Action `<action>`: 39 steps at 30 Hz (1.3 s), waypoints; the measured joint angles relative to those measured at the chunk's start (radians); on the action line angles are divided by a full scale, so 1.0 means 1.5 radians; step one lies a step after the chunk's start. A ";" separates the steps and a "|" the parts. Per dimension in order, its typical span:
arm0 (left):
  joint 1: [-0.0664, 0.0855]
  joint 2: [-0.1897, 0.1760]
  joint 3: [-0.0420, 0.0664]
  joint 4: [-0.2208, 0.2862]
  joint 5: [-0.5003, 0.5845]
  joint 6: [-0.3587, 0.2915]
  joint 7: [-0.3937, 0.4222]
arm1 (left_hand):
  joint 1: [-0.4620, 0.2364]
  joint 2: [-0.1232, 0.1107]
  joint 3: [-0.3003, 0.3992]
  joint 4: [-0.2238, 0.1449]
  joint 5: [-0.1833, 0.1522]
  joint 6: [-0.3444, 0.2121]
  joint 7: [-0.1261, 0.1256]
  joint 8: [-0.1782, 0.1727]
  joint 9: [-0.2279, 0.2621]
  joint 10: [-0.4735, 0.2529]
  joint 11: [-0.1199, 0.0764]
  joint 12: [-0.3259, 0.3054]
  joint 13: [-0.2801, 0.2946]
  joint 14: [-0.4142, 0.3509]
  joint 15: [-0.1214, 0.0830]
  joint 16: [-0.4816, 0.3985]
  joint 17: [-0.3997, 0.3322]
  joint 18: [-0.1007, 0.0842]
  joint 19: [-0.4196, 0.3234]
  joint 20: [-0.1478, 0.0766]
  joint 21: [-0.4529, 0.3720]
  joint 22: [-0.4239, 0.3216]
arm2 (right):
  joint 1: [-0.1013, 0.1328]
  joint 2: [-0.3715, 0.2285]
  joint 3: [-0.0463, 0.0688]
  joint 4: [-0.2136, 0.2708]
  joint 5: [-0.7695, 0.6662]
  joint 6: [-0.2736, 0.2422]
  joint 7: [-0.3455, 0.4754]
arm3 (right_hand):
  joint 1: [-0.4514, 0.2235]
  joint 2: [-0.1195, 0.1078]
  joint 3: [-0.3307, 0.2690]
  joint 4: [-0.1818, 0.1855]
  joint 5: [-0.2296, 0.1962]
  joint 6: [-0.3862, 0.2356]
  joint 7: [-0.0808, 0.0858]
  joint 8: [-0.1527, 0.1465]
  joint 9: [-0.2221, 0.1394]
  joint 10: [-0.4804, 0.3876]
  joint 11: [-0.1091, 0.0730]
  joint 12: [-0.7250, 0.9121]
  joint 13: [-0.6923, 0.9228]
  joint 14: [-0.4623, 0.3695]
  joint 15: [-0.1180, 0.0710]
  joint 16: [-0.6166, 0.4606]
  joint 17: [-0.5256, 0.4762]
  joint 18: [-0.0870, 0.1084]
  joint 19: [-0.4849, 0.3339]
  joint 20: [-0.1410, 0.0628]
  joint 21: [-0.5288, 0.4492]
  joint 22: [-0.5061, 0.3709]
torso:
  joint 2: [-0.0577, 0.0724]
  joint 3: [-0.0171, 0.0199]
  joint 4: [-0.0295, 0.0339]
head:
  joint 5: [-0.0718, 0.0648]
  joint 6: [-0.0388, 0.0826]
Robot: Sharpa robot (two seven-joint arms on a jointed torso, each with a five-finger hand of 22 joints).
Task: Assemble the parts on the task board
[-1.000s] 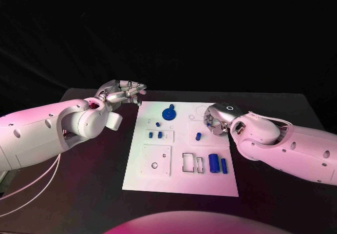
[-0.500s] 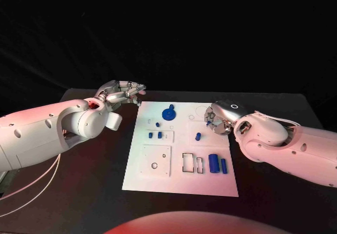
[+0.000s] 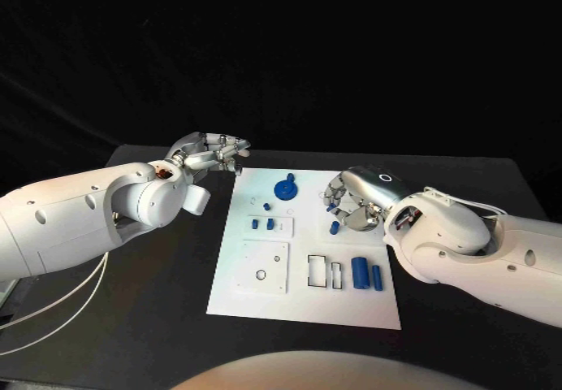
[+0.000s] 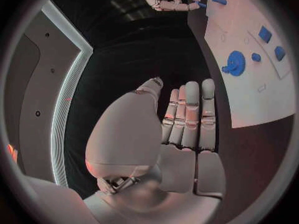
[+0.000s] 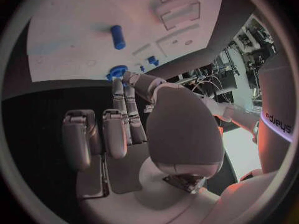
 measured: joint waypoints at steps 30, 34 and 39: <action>0.000 0.022 0.000 0.000 0.000 0.005 -0.005 | 0.000 0.000 0.000 0.000 0.000 0.000 0.000 0.000 0.000 -0.002 0.002 0.000 -0.001 0.000 0.000 0.000 0.000 0.000 0.000 0.000 0.000 0.000 | -0.088 0.139 -0.014 -0.045 0.022 0.018 0.032 | -0.003 0.003 0.003 -0.005 -0.006 -0.002 0.000 -0.004 0.000 0.000 0.000 -0.004 0.001 0.000 0.000 0.000 0.000 0.000 0.000 0.000 0.000 0.000 | 0.001 -0.0004 0.0003 | 0.039 -0.016; 0.000 0.023 0.000 0.000 0.000 0.006 -0.005 | 0.000 0.000 0.000 0.000 0.000 0.000 0.000 0.000 0.000 -0.002 0.002 0.000 0.000 0.000 0.000 0.000 0.000 0.000 0.000 0.000 0.000 0.000 | -0.091 0.143 -0.014 -0.051 0.023 0.020 0.034 | -0.004 0.002 0.003 -0.005 -0.004 -0.003 0.000 -0.004 0.001 0.000 0.000 -0.005 0.001 0.000 0.000 0.000 0.000 0.000 0.000 0.000 0.000 0.000 | 0.001 -0.0003 0.0001 | 0.040 -0.018; 0.000 0.023 0.000 0.000 0.000 0.007 -0.006 | 0.000 0.000 0.000 0.000 0.000 0.000 0.000 0.000 0.000 -0.002 0.002 0.000 0.000 0.000 0.000 0.000 -0.001 0.000 0.000 0.000 0.000 -0.001 | -0.093 0.147 -0.014 -0.059 0.023 0.021 0.035 | -0.005 0.001 0.003 -0.005 -0.003 -0.004 -0.001 -0.002 0.001 0.003 -0.002 -0.006 0.001 0.000 0.000 0.000 0.000 0.000 0.000 0.000 0.000 0.000 | 0.001 -0.0003 0.0000 | 0.039 -0.019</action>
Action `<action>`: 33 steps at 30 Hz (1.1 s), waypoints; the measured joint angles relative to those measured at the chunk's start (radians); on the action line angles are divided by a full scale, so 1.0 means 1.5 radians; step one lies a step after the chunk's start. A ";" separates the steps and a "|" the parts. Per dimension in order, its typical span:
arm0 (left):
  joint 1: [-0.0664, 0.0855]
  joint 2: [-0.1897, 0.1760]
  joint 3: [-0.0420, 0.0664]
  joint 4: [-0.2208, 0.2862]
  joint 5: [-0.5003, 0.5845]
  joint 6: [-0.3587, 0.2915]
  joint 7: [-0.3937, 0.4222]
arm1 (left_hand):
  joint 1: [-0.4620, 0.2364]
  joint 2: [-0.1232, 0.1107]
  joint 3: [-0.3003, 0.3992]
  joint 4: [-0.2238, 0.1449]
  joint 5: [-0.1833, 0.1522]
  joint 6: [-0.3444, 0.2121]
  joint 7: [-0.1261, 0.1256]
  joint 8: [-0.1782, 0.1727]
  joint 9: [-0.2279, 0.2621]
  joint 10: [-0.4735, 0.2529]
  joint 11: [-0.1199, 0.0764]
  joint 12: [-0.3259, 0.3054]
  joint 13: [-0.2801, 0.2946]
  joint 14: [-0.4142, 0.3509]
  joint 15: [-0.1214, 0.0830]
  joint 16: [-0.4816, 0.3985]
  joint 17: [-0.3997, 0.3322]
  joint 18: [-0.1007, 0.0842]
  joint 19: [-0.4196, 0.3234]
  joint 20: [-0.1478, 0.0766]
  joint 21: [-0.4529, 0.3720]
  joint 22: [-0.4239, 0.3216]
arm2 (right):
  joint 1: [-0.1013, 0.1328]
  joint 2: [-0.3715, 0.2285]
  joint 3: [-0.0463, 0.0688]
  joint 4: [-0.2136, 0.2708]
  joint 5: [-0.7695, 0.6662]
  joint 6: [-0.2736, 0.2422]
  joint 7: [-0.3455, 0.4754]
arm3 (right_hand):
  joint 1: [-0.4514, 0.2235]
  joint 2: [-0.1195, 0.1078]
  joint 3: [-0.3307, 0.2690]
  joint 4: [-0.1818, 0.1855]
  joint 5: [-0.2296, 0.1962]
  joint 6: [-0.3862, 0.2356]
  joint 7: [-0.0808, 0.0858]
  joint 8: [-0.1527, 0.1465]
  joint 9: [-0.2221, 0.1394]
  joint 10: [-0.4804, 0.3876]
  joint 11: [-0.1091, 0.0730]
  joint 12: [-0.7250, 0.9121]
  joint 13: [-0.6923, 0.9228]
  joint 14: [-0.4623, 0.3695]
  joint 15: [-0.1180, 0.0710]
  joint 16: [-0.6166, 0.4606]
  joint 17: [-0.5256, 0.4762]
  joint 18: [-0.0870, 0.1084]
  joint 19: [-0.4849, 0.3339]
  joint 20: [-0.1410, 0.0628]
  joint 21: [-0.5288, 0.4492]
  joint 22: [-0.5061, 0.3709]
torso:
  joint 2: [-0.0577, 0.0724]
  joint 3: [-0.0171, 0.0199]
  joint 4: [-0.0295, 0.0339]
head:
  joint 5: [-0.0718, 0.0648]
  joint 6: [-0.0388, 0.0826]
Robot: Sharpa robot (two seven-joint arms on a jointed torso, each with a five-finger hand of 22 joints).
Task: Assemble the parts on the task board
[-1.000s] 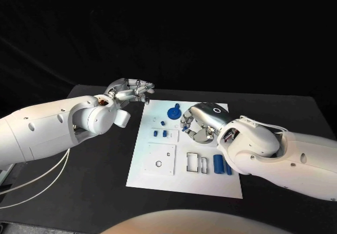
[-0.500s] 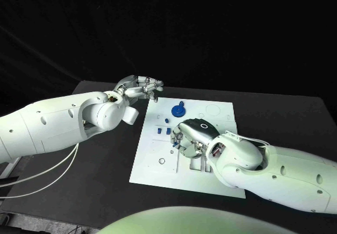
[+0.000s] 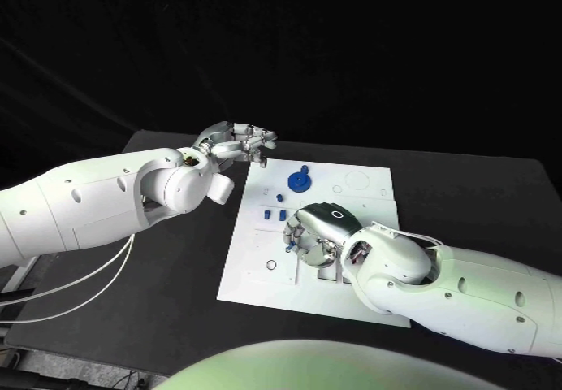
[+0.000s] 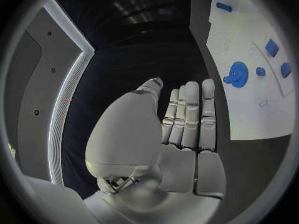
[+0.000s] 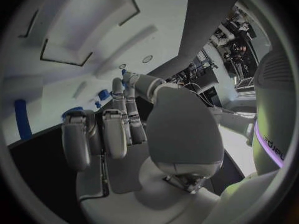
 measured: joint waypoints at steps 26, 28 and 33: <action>0.000 -0.001 0.000 0.001 0.000 0.005 -0.004 | 0.000 0.000 0.002 0.002 0.000 0.000 0.000 0.002 -0.001 0.000 0.000 0.000 -0.001 0.000 0.000 0.000 0.000 0.000 0.000 0.000 0.000 -0.001 | -0.007 0.017 -0.001 -0.025 -0.003 0.005 0.003 | 0.002 0.002 0.000 0.000 0.000 -0.002 0.000 -0.001 0.001 0.000 0.000 -0.003 0.001 0.000 0.000 0.000 0.000 0.000 0.000 0.000 -0.003 0.000 | 0.000 0.0001 0.0001 | 0.003 -0.006; 0.000 -0.001 0.000 0.001 0.000 0.005 -0.005 | 0.000 0.000 0.002 0.002 0.000 0.000 0.000 0.002 -0.001 0.000 0.000 0.000 -0.001 0.000 0.000 0.000 0.000 0.000 0.000 0.000 0.000 -0.001 | -0.007 0.018 -0.001 -0.027 -0.003 0.005 0.003 | 0.002 0.002 0.000 0.000 0.000 -0.003 0.000 -0.001 0.001 0.000 0.000 -0.003 0.001 0.000 0.000 0.000 0.000 0.000 0.000 0.000 -0.003 0.000 | 0.000 0.0001 0.0001 | 0.003 -0.006; 0.000 -0.001 0.000 0.002 0.000 0.006 -0.006 | 0.000 0.000 0.002 0.002 0.000 0.000 0.000 0.002 -0.001 0.000 0.000 0.000 -0.001 0.000 0.000 0.000 0.000 0.000 0.000 0.000 0.000 -0.001 | -0.006 0.021 -0.001 -0.027 -0.006 0.010 0.003 | 0.002 0.002 0.000 0.000 0.000 -0.001 0.001 -0.002 0.000 0.003 -0.002 -0.002 0.002 0.000 0.000 0.000 0.000 0.000 0.000 0.000 -0.003 0.000 | 0.000 0.0000 0.0001 | 0.003 -0.008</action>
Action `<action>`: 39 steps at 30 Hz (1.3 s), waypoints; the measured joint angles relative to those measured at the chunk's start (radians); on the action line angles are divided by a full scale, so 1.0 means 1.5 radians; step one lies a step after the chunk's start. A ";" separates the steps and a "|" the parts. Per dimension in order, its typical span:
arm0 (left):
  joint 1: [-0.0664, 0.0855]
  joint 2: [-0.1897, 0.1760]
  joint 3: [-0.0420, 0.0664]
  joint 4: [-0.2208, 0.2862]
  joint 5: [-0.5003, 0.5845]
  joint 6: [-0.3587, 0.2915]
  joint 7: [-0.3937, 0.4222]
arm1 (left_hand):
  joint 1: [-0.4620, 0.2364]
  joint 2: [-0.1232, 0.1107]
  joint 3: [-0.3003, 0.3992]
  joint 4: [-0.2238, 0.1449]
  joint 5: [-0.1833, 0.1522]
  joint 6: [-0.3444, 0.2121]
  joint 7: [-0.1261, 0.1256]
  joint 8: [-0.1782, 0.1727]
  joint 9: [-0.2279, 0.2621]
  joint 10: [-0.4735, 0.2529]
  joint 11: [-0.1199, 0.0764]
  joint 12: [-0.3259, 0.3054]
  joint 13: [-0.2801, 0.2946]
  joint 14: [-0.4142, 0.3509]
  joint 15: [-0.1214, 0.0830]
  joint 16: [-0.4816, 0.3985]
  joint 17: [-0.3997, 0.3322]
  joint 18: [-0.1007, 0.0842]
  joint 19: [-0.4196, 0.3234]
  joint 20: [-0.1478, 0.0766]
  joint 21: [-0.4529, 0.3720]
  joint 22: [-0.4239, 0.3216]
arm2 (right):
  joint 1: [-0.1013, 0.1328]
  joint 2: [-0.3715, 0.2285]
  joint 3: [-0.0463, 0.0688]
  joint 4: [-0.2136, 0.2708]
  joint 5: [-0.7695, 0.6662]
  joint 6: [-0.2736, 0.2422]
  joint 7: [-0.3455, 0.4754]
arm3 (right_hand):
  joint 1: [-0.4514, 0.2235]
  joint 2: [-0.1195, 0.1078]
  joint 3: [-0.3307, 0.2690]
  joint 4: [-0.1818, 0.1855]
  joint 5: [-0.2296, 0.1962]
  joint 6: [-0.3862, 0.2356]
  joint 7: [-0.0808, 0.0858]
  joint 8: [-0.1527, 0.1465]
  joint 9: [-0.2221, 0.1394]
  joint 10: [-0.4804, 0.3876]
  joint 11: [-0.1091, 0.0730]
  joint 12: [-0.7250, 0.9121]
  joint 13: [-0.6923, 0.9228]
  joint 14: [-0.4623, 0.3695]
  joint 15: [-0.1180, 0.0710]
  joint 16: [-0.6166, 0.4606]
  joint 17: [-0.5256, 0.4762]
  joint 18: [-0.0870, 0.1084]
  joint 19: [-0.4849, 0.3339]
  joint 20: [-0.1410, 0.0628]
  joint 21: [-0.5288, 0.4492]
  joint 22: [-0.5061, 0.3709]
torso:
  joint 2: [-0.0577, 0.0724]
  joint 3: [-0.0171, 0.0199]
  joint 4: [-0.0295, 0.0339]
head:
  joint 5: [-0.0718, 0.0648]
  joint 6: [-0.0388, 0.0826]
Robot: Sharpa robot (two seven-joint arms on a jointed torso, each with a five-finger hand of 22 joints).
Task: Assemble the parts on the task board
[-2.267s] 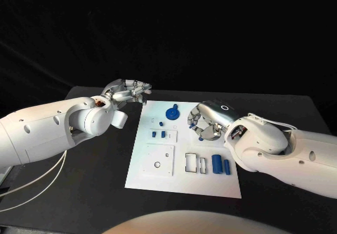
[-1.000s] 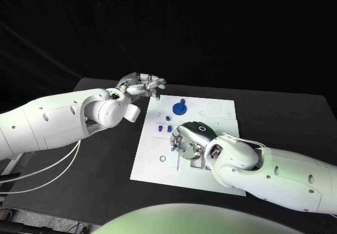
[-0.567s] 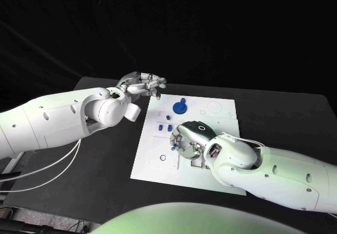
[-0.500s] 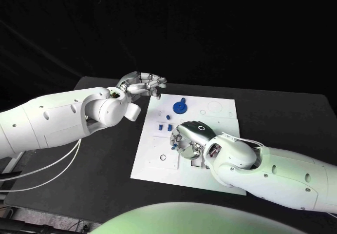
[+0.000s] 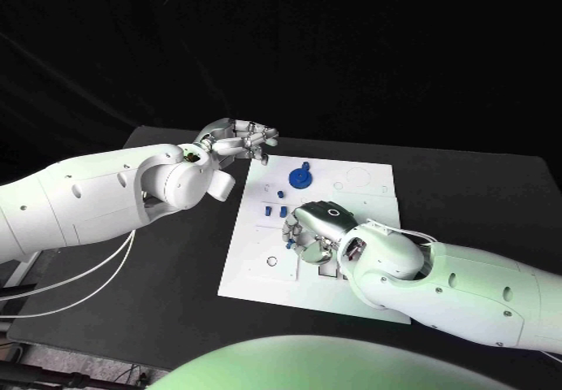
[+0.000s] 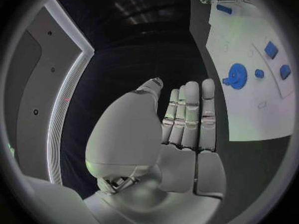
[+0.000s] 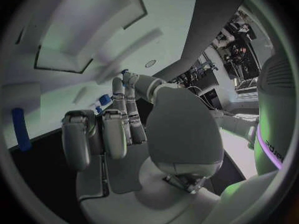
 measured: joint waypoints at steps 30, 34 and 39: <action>0.000 -0.001 0.000 0.000 0.000 0.001 -0.003 | 0.000 0.000 0.000 0.000 0.000 -0.002 0.002 0.000 0.000 -0.005 0.000 0.000 -0.001 0.000 0.000 0.000 -0.001 0.000 0.000 0.000 0.000 -0.001 | -0.001 -0.016 -0.004 0.011 -0.001 0.007 0.002 | -0.057 -0.028 -0.015 -0.005 -0.004 -0.111 0.030 -0.059 -0.025 -0.120 0.031 -0.034 -0.036 0.002 0.026 -0.041 -0.035 0.021 -0.022 0.029 -0.157 0.000 | -0.001 0.0001 -0.0004 | -0.001 0.000; 0.000 -0.002 0.000 -0.001 0.000 0.002 -0.004 | 0.000 0.000 0.000 0.000 0.000 -0.002 0.002 0.000 0.000 -0.005 0.000 0.000 -0.001 0.000 0.000 0.000 -0.001 0.000 0.000 0.000 0.000 -0.001 | 0.001 -0.043 -0.004 0.035 0.000 -0.001 0.002 | -0.057 -0.028 -0.018 -0.006 -0.004 -0.109 0.028 -0.059 -0.025 -0.116 0.027 -0.028 -0.036 0.002 0.026 -0.040 -0.029 0.021 -0.022 0.029 -0.146 0.000 | -0.001 0.0001 -0.0006 | -0.002 0.002; 0.000 -0.003 0.000 -0.001 0.000 0.003 -0.005 | 0.000 0.000 0.000 0.000 0.000 -0.002 0.002 0.000 0.000 -0.005 0.000 0.000 -0.001 0.000 0.000 0.000 0.000 0.000 0.000 0.000 0.000 -0.001 | 0.021 -0.097 0.000 0.077 0.006 -0.013 0.000 | -0.057 -0.028 -0.020 -0.003 -0.004 -0.104 0.028 -0.058 -0.025 -0.114 0.024 -0.024 -0.036 0.002 0.026 -0.036 -0.021 0.021 -0.015 0.028 -0.139 0.000 | -0.001 0.0003 -0.0019 | -0.004 0.005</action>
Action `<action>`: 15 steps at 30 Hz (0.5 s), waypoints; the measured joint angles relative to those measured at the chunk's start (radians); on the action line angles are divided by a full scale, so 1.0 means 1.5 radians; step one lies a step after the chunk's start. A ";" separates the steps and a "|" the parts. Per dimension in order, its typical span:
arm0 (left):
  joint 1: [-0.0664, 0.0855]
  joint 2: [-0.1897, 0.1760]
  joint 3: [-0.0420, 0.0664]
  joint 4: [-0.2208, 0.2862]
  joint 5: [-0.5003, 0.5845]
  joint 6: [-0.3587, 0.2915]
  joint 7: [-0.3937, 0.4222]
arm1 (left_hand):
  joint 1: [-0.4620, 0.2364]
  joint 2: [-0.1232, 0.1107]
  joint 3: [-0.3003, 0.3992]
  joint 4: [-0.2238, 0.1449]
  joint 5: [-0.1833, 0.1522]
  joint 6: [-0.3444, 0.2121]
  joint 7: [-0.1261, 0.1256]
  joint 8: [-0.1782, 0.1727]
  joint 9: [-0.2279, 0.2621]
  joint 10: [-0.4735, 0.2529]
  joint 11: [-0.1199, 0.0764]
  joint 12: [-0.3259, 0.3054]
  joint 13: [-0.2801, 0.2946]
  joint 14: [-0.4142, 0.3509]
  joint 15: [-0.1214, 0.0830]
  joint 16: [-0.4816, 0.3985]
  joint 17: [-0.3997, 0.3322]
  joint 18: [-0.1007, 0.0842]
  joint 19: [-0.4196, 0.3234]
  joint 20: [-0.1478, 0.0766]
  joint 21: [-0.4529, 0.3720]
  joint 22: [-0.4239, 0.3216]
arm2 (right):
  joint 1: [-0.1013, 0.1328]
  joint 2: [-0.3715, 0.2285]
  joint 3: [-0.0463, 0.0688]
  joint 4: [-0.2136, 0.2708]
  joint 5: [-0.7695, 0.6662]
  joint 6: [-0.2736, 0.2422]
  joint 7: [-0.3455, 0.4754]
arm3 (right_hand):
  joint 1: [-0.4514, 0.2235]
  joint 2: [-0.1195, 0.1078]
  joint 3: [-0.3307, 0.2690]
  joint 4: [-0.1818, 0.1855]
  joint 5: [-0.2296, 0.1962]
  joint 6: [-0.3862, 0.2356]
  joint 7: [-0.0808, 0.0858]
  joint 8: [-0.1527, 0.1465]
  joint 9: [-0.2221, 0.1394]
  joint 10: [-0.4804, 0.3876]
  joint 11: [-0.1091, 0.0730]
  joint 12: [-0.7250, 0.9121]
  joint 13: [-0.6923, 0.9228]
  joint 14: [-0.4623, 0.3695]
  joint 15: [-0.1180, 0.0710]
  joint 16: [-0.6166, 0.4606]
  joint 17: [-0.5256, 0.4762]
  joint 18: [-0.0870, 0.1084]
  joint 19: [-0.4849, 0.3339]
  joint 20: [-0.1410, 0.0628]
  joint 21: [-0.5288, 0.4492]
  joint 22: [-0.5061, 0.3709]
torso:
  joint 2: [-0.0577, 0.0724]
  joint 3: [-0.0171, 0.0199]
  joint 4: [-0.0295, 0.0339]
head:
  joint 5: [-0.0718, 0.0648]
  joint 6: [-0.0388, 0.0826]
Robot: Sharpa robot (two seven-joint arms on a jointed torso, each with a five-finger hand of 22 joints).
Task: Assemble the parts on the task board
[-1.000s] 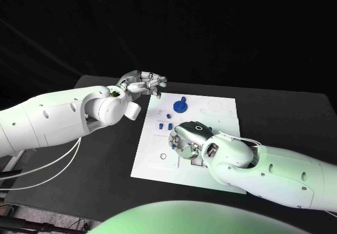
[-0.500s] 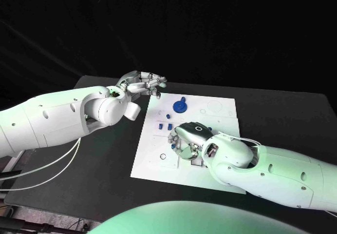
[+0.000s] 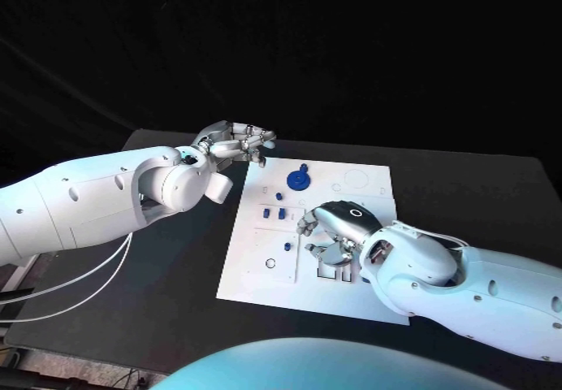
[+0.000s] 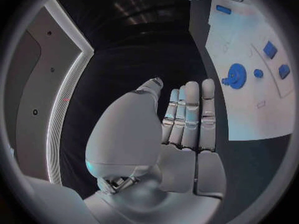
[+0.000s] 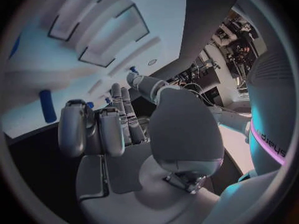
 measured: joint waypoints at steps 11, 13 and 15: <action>0.000 -0.002 -0.001 -0.001 0.000 0.002 -0.001 | 0.000 0.000 0.000 0.000 0.000 0.000 0.000 0.000 0.000 0.000 0.000 0.000 -0.001 -0.002 0.002 0.000 0.000 0.000 0.000 0.000 -0.003 0.000 | 0.059 -0.086 0.008 0.014 0.033 0.012 -0.008 | -0.009 -0.009 -0.069 0.011 -0.006 -0.014 -0.008 -0.009 -0.013 -0.030 0.003 0.000 -0.009 -0.003 0.003 -0.003 -0.014 0.000 -0.010 0.003 -0.037 0.000 | -0.001 0.0000 -0.0025 | -0.012 0.009; 0.000 -0.002 -0.001 -0.001 0.000 0.003 -0.001 | 0.000 0.000 0.000 0.000 0.000 0.000 0.000 0.000 0.000 0.000 0.000 0.000 -0.001 -0.002 0.002 0.000 0.000 0.000 0.000 0.000 -0.003 0.000 | 0.063 -0.091 0.008 0.005 0.038 0.021 -0.009 | -0.003 -0.003 -0.104 0.015 -0.013 -0.018 -0.011 -0.011 -0.019 -0.042 0.006 0.003 -0.012 -0.001 0.006 -0.007 -0.021 0.000 -0.015 0.007 -0.051 0.000 | -0.001 0.0001 -0.0026 | -0.013 0.011; 0.000 -0.002 -0.001 -0.001 0.000 0.003 -0.001 | 0.000 0.000 0.000 0.000 0.000 0.000 0.000 0.000 0.000 0.000 0.000 0.000 -0.001 -0.002 0.002 0.000 0.000 0.000 0.000 0.000 -0.003 0.000 | 0.065 -0.093 0.008 -0.001 0.042 0.029 -0.009 | 0.006 0.006 -0.121 0.017 -0.014 -0.018 -0.011 -0.011 -0.023 -0.045 0.007 0.008 -0.014 -0.001 0.006 -0.008 -0.020 0.000 -0.015 0.007 -0.054 0.000 | -0.001 0.0002 -0.0026 | -0.014 0.012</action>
